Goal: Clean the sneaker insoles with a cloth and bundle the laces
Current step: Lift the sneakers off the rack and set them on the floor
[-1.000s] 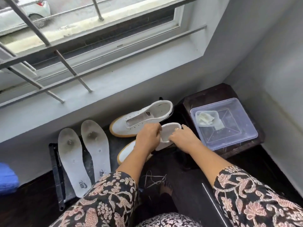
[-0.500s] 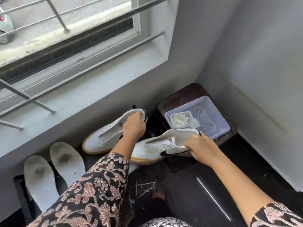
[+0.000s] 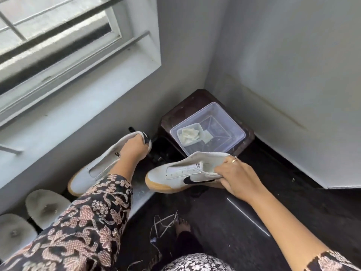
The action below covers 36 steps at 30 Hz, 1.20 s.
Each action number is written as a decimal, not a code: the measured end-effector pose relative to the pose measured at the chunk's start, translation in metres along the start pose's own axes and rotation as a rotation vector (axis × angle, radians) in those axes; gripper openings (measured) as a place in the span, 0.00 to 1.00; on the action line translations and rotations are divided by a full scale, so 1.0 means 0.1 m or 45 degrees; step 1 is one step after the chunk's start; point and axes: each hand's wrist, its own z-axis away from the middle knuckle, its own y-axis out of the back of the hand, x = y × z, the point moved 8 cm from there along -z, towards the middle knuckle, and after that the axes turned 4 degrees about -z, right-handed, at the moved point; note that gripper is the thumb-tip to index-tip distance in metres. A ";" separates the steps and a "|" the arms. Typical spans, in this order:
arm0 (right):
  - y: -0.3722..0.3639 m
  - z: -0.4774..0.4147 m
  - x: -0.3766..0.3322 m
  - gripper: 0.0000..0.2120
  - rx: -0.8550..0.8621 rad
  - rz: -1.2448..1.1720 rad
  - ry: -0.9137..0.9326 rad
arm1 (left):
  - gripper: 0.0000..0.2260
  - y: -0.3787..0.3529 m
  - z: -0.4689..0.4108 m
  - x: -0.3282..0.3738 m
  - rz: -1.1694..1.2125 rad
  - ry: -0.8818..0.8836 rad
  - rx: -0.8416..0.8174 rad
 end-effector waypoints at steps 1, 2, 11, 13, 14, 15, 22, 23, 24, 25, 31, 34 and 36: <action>0.01 0.02 -0.02 0.13 0.013 0.008 -0.012 | 0.08 0.04 0.06 0.02 -0.012 -0.017 0.047; 0.01 0.06 -0.04 0.13 0.022 0.017 -0.030 | 0.07 0.06 0.11 0.00 -0.001 -0.022 0.089; 0.05 0.48 -0.20 0.08 0.119 0.065 -0.183 | 0.10 0.55 0.70 -0.05 0.748 -0.025 0.037; 0.05 0.61 -0.30 0.07 0.105 0.052 -0.245 | 0.10 0.66 0.93 -0.04 0.892 -0.053 -0.046; 0.05 0.68 -0.33 0.07 0.089 0.036 -0.289 | 0.09 0.70 1.03 -0.07 0.957 -0.038 -0.073; 0.05 0.75 -0.36 0.08 0.077 0.016 -0.331 | 0.08 0.74 1.14 -0.10 1.030 -0.014 -0.086; 0.11 1.21 -0.63 0.11 0.060 -0.004 -0.478 | 0.11 1.12 1.92 -0.01 1.231 -0.237 -0.248; 0.11 1.29 -0.66 0.12 0.060 -0.028 -0.504 | 0.15 1.14 2.04 0.08 1.201 -0.289 -0.317; 0.11 1.37 -0.67 0.12 0.064 -0.055 -0.527 | 0.18 1.14 2.15 0.19 1.173 -0.337 -0.395; 0.11 1.45 -0.68 0.13 0.064 -0.080 -0.550 | 0.20 1.12 2.27 0.32 1.141 -0.385 -0.474; 0.05 1.96 -0.55 0.17 0.057 -0.136 -0.688 | 0.24 0.64 2.89 1.11 0.581 -0.608 -0.832; 0.01 2.24 -0.42 0.19 0.058 -0.093 -0.767 | 0.20 0.29 3.12 1.38 0.001 -0.762 -0.840; -0.08 2.39 -0.34 0.18 0.036 -0.100 -0.816 | 0.19 0.06 3.27 1.54 -0.328 -0.909 -0.790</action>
